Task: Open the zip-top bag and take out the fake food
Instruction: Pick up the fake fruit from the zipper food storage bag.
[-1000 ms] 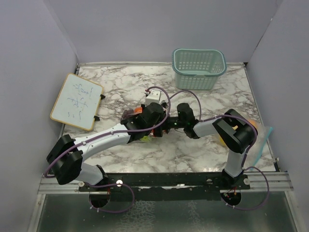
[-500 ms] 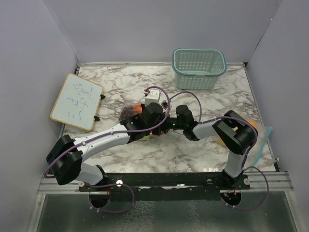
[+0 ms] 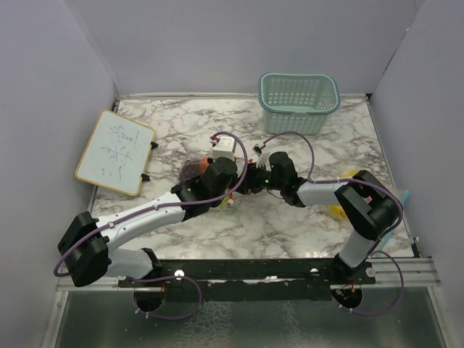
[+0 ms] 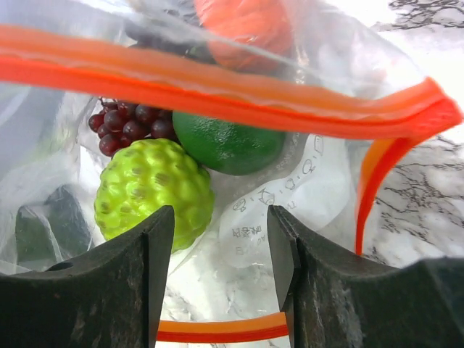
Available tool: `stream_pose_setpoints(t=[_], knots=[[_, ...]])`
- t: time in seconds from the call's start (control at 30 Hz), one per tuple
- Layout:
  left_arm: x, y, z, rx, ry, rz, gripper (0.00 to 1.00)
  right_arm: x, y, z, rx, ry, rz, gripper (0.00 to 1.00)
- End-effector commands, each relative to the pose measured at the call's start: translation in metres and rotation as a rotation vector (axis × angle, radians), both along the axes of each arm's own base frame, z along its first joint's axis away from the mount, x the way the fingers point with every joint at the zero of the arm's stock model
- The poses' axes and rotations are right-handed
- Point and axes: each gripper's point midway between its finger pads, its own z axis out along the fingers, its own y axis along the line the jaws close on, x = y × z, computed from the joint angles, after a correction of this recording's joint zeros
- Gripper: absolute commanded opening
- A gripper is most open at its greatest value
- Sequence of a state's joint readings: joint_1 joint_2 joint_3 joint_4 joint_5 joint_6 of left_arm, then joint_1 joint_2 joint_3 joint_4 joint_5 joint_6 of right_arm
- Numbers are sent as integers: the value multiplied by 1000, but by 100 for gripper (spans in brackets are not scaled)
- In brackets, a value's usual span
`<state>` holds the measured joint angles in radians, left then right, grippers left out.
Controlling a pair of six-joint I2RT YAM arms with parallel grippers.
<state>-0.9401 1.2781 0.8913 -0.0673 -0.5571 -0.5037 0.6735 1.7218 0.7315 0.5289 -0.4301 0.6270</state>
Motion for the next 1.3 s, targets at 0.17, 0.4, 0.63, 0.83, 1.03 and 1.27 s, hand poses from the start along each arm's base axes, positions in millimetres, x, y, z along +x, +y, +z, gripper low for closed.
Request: stream_pose_setpoints(t=[0.17, 0.4, 0.63, 0.83, 1.03, 1.27], knots=[[0, -8, 0, -28, -3, -17, 0, -7, 11, 43, 67, -125, 77, 74], [2, -16, 0, -38, 3, -33, 0, -20, 42, 40, 36, -146, 170, 90], [1, -16, 5, -52, -2, -33, 0, -36, 72, 23, 56, -106, 270, 96], [1, -18, 5, -58, 0, -34, 0, -45, 79, 7, 82, -60, 313, 98], [-2, -13, 0, -65, 5, -31, 0, -64, 82, 5, 175, -42, 408, 96], [-2, -12, 10, -81, -11, -34, 0, -65, 81, -3, 209, -34, 387, 69]])
